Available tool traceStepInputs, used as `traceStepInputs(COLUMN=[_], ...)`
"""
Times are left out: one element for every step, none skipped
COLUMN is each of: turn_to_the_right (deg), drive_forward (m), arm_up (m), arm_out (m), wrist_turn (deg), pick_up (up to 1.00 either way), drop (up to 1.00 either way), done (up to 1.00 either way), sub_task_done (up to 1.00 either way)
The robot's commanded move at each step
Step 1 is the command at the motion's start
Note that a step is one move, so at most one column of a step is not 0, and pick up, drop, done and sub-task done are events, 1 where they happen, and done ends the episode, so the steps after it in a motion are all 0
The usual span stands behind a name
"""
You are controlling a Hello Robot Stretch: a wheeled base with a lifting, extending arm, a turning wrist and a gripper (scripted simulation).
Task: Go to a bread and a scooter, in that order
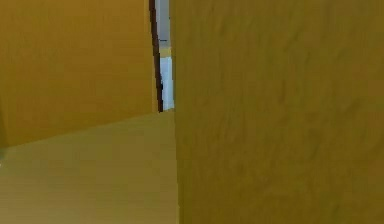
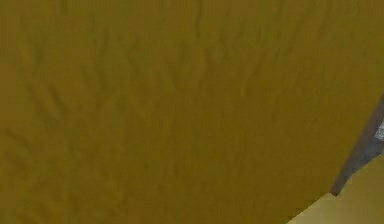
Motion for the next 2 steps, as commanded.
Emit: traceStepInputs(turn_to_the_right=[-45.0, -45.0], drive_forward=[0.0, 0.0], arm_up=[0.0, 0.0], arm_out=[0.0, 0.0], wrist_turn=[0.0, 0.0], pick_up=[0.0, 0.0], drop=[0.0, 0.0], done=[0.0, 0.0], sub_task_done=[0.0, 0.0])
